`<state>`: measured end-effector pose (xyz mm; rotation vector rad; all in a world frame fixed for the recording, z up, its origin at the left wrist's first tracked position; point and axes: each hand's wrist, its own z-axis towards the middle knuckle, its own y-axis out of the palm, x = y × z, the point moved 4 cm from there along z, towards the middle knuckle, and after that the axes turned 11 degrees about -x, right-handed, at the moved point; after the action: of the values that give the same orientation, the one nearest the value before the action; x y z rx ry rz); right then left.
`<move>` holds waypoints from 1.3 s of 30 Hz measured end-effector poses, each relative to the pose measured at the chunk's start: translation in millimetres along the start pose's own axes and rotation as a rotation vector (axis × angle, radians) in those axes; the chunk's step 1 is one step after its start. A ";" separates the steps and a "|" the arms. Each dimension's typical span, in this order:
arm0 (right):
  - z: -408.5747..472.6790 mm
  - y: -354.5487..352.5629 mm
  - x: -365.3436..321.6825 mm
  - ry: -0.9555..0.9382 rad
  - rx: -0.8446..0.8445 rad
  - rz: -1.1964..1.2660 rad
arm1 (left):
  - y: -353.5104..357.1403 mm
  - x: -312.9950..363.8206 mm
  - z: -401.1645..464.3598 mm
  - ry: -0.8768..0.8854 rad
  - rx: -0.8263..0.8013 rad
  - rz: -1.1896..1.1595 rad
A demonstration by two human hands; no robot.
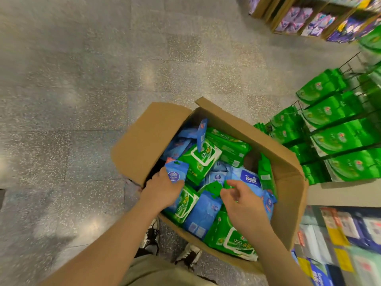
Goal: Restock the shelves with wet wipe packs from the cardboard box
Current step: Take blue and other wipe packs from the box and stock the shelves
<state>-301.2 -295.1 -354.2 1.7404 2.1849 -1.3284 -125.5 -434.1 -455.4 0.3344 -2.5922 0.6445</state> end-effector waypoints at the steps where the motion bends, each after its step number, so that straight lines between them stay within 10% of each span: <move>1: 4.4 -0.5 -0.8 -0.002 0.002 -0.005 | 3.5 -0.4 5.4 -0.023 0.001 0.028; 10: 72.9 7.7 -25.8 -0.093 0.045 0.057 | 16.2 1.4 26.6 -0.016 0.183 0.322; 31: 210.0 37.7 -44.3 -0.145 0.338 0.106 | 20.7 -20.4 18.6 0.162 0.183 -0.162; 39: 114.6 11.5 -21.8 -0.069 0.379 0.598 | 4.6 -16.1 -11.0 0.234 0.197 -0.468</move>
<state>-335.3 -384.5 -421.8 2.1809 1.2563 -1.6428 -109.0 -422.8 -456.0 0.8432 -2.1240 0.7154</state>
